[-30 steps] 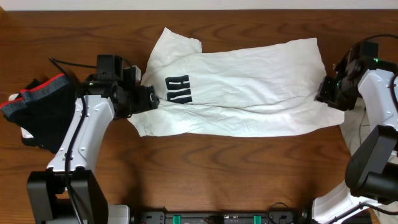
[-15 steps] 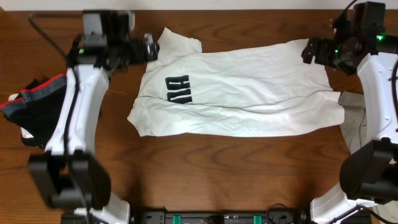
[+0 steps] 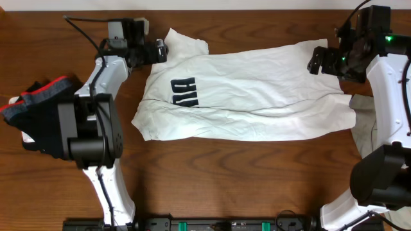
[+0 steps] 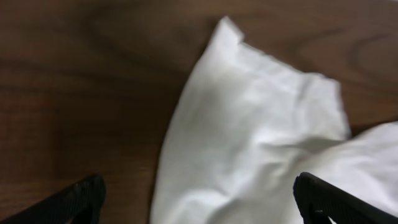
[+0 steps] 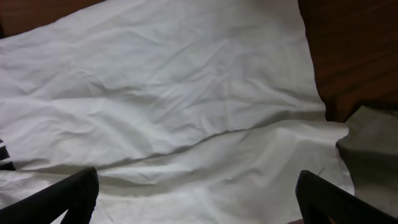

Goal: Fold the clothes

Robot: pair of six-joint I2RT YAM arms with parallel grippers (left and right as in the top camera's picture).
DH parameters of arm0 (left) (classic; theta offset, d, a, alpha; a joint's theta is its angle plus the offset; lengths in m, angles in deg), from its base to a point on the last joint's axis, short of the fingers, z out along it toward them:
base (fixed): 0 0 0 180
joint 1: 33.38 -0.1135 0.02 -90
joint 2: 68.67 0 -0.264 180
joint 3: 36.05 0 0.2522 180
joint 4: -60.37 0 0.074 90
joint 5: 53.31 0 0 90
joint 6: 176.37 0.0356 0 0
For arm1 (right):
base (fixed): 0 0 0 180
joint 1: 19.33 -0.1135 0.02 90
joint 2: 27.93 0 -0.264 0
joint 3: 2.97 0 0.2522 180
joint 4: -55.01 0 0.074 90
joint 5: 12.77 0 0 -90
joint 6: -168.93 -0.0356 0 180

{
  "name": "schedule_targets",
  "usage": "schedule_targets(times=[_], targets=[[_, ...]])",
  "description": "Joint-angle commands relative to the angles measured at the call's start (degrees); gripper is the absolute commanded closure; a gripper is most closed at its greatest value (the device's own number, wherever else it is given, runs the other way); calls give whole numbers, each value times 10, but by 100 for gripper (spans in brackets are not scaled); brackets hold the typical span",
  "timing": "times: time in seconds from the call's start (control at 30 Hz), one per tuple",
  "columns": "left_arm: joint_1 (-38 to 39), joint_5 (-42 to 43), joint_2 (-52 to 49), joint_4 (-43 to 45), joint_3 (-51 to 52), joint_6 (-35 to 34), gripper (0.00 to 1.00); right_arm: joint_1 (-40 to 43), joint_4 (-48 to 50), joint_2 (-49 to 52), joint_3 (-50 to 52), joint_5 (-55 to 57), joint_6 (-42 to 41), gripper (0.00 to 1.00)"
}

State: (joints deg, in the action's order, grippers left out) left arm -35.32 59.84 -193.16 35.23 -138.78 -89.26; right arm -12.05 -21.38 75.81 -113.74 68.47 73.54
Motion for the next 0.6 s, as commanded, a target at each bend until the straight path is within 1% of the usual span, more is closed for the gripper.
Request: schedule_targets(times=[0.0,0.1,0.13,0.23,0.33,0.5,0.57], targets=[[-6,5,-23,3,-3,7,1,-2,-2,-5,-4,8,7,1],[-1,19,-35,-5,-3,6,2,-2,-2,-5,-4,8,7,1],[1,19,-37,-10,-3,5,4,-2,-2,-5,-4,8,7,1],[7,19,-38,-27,-3,5,16,-2,-2,-5,-4,8,7,1],[8,19,-38,-40,-3,5,32,-2,-7,-5,-4,8,7,3],[8,19,-38,-64,-3,5,55,-2,-13,-5,-4,8,8,6],[8,19,-38,-64,-3,5,67,-2,-13,-5,-4,8,8,7]])
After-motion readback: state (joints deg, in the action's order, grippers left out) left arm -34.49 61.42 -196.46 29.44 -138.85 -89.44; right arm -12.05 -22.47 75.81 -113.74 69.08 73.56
